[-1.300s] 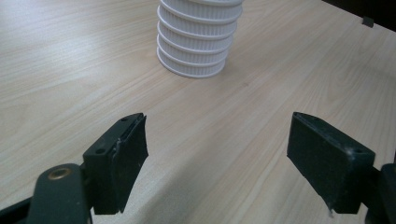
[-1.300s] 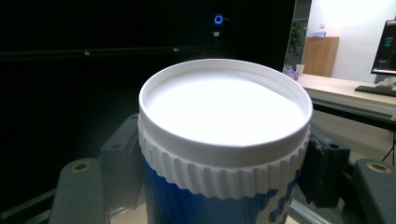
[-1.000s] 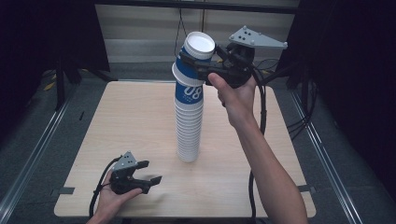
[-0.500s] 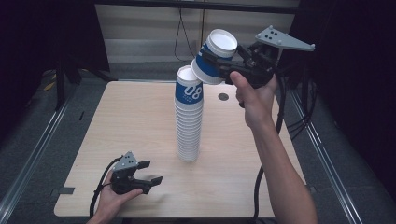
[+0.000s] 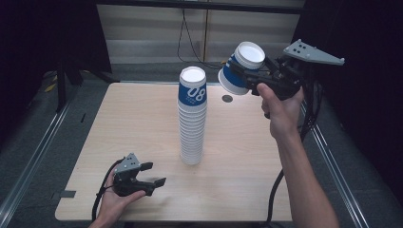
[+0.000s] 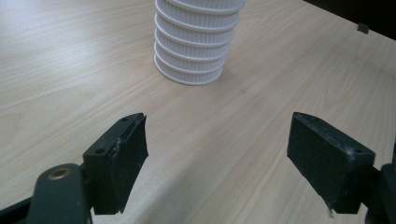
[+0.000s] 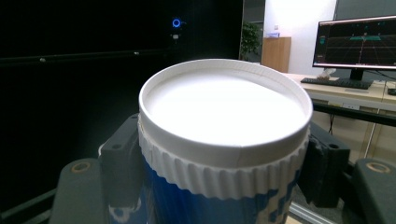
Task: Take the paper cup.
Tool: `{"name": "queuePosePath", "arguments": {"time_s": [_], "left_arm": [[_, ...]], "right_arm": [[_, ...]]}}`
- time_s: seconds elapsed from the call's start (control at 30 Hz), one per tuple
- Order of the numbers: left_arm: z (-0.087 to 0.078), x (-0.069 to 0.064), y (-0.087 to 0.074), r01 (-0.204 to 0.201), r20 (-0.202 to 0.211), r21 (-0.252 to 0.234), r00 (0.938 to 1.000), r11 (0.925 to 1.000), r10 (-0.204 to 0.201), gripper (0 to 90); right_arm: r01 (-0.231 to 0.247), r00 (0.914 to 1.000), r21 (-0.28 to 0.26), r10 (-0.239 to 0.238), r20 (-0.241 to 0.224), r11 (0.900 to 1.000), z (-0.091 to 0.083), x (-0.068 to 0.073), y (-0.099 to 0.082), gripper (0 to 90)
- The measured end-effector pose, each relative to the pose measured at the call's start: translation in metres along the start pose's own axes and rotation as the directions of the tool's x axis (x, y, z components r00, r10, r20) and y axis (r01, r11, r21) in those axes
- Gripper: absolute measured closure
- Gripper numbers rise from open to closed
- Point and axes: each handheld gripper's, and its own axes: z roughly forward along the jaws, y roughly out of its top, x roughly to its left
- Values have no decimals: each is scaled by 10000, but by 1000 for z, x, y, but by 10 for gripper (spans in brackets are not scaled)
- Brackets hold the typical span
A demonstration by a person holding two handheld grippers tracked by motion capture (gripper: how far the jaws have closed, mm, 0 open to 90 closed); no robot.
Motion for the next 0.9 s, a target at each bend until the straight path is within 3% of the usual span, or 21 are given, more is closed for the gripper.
{"name": "queuePosePath", "arguments": {"time_s": [0.1, 0.4, 0.57, 0.67, 0.9], "left_arm": [[-1, 2, 0, 244, 154, -147, 9996, 9996, -242, 205], [-2, 1, 5, 96, 103, -325, 9999, 9994, -93, 205], [1, -1, 9, 491, 612, -388, 9970, 9980, -466, 205], [0, -3, 14, 317, 381, -316, 9988, 9990, -305, 205], [-5, -6, 34, -302, -51, -868, 9995, 9958, 299, 204]], "right_arm": [[-17, 10000, 142, 16, 98, 9999, -4, -3, -7, 291], [-57, 10000, 868, 53, 38, 9962, -6, -3, -43, 291], [-225, 9994, 968, 249, -231, 9950, -9, -3, -63, 292], [-331, 9985, 1012, 372, -393, 9943, -12, -2, -72, 291], [-135, 9927, 1351, 295, -1172, 9907, -18, 10, -97, 291]]}}
